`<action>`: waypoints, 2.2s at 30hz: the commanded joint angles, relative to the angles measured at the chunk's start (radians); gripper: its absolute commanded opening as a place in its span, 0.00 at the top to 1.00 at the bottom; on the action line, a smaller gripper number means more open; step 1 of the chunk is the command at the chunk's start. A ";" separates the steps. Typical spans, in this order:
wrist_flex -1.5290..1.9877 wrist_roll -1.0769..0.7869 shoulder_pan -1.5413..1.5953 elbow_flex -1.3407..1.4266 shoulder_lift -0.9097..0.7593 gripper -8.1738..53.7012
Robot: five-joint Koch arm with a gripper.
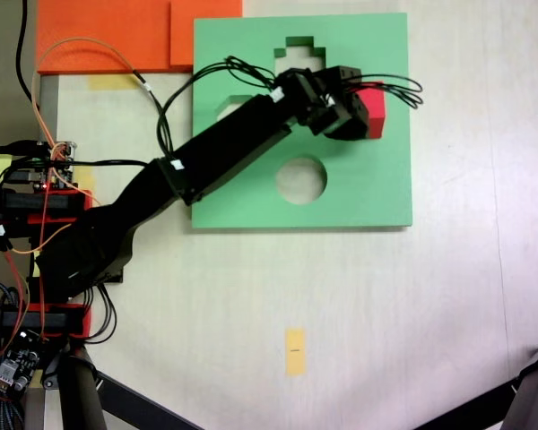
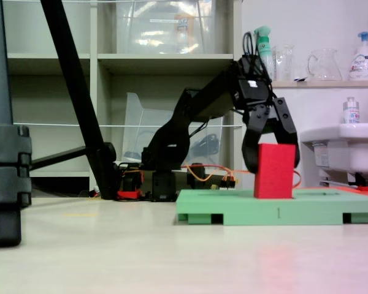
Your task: Put the square block into the corresponding hole
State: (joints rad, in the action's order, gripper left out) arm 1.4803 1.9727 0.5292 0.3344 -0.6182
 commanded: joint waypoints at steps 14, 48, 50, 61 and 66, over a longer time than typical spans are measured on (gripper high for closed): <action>0.176 0.005 0.061 0.020 0.012 0.49; 0.388 -0.922 -0.241 0.140 -0.822 0.11; 0.325 -0.956 -0.341 0.133 -0.876 0.16; -0.868 -1.416 -0.660 1.209 -1.336 0.30; -1.451 -1.707 -0.640 1.878 -1.551 0.32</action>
State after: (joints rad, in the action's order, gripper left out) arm 0.2040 0.3467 -0.1120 2.1675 -2.1246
